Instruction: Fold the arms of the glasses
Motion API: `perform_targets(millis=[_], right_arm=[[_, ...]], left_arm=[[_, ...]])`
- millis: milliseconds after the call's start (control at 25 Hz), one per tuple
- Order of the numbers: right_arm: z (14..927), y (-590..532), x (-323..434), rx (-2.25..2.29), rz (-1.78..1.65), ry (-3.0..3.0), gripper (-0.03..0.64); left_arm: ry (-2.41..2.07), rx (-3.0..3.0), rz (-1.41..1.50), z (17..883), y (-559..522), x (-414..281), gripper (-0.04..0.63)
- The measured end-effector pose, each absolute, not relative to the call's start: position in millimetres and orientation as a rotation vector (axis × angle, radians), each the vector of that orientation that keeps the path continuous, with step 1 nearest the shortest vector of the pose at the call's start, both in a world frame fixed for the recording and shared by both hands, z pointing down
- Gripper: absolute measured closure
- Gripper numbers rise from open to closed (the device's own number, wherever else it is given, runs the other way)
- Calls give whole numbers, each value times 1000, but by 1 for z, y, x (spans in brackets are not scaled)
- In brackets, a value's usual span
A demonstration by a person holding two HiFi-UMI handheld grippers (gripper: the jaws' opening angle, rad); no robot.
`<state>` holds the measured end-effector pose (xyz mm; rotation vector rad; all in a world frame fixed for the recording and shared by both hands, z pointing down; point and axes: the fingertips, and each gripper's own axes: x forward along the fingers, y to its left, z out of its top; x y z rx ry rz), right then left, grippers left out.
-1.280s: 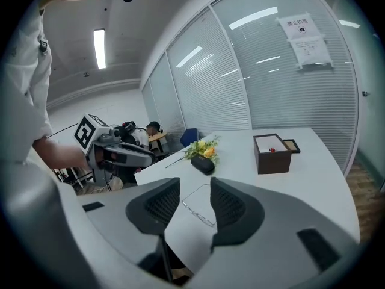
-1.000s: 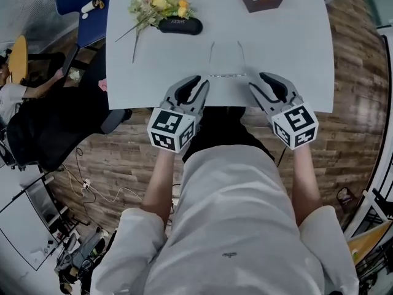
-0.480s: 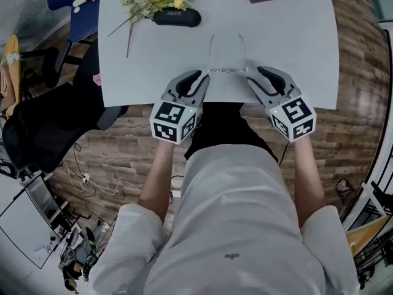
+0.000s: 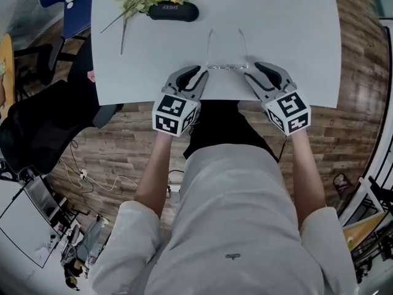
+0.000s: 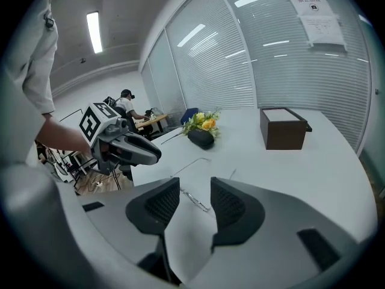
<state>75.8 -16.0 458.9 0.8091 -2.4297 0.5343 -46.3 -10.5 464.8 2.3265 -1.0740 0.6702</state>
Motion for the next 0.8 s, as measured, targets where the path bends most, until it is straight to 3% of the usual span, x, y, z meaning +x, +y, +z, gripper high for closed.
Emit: perform_targets(millis=[800], right_arm=[[511, -20, 73, 755, 543, -2302, 445]], left_arm=[[-975, 2302, 805, 506, -7, -49, 505]])
